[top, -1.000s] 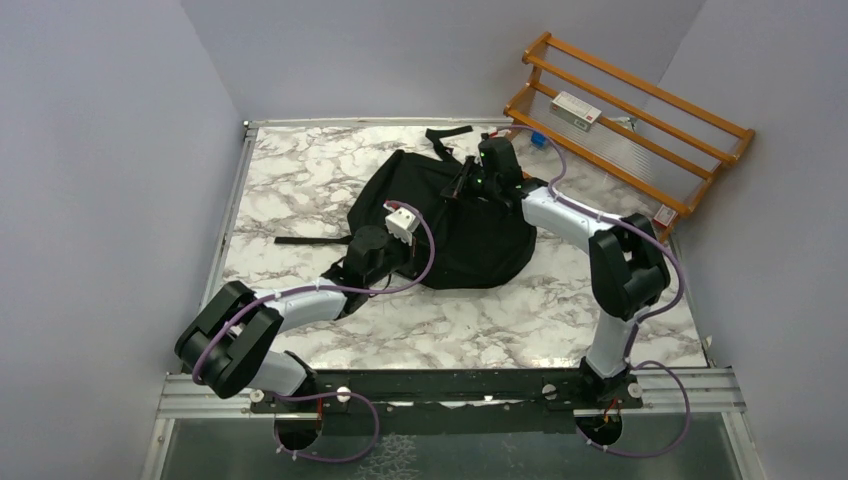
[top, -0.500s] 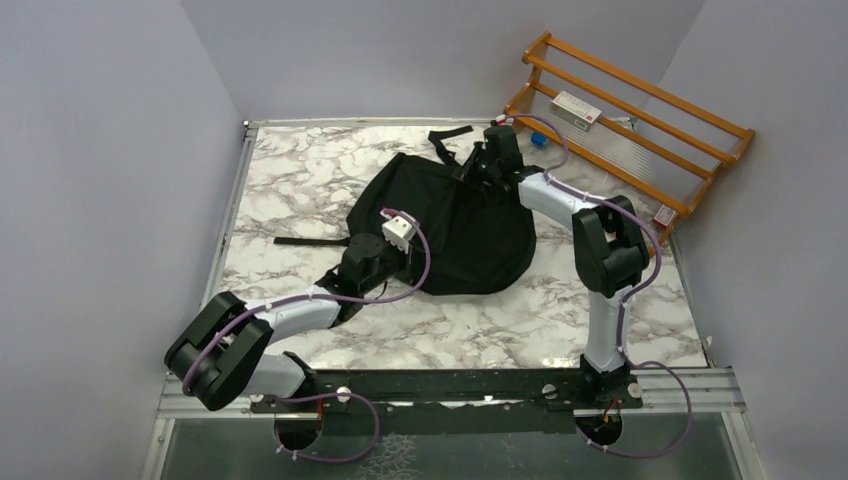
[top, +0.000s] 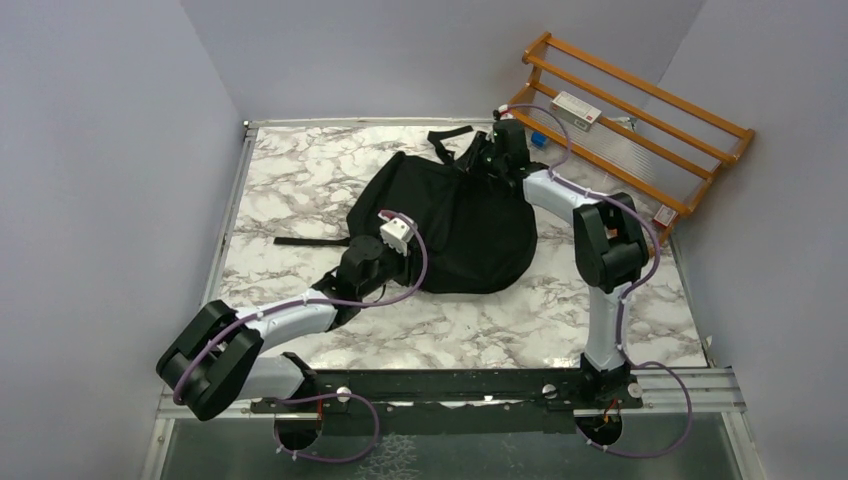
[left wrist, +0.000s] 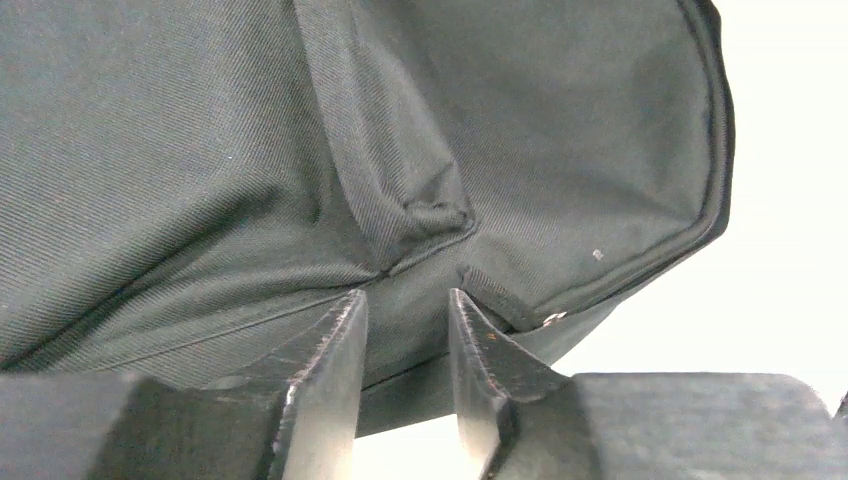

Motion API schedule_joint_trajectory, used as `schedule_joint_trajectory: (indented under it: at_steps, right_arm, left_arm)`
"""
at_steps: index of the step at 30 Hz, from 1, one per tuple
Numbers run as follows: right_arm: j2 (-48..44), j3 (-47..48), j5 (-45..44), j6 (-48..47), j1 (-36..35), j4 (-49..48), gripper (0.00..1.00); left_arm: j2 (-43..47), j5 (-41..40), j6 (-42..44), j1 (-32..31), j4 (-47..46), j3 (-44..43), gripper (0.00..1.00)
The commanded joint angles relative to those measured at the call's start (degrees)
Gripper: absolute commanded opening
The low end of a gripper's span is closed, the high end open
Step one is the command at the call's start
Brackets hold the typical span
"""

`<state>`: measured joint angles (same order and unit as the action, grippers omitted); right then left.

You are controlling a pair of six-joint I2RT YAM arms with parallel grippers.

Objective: Pack the student bag
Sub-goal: Zip the student bag at the center of the board, then reset both arms

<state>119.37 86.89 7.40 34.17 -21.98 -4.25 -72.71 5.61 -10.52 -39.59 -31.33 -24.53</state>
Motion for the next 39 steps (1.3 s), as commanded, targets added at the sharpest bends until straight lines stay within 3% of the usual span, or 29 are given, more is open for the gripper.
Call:
schedule_joint_trajectory:
  at_steps: [1, 6, 9, 15, 22, 27, 31, 39]
  right_arm:
    - [-9.32, -2.76, 1.53, -6.14, 1.67, -8.3, 0.34]
    - [-19.65, -9.65, 0.33, -9.65, 1.67, -8.33, 0.43]
    - [-25.82, -13.44, -2.05, -13.15, 1.67, -6.19, 0.47]
    - [-37.86, -20.74, -5.48, -21.9, 1.65, -0.11, 0.63]
    - [-54.17, -32.46, -12.0, -19.57, 1.67, 5.83, 0.73]
    - [-66.26, -40.34, -19.13, -18.9, 1.67, 8.5, 0.82]
    - [-73.38, -42.96, -27.08, -18.88, 1.67, 11.29, 0.99]
    - [-84.46, -50.95, -31.83, -20.66, 1.67, 4.95, 1.0]
  left_arm:
    - [2.18, -4.93, -2.17, -0.4, 5.11, -4.87, 0.46]
    - [2.02, -12.94, -2.41, 0.95, 13.19, -13.76, 0.78]
    - [0.95, -13.07, -3.69, 4.48, 19.37, -19.98, 0.86]
    - [1.43, -2.52, -9.57, 21.67, 24.08, -25.5, 0.92]
    - [5.6, -10.02, -4.87, 31.62, 32.88, -28.73, 0.99]
    - [8.31, -16.44, -3.88, 33.17, 34.54, -25.89, 0.99]
    - [11.9, -15.28, -5.15, 33.16, 31.67, -20.9, 0.99]
    - [14.19, -17.1, -8.8, 33.1, 31.96, -16.45, 0.99]
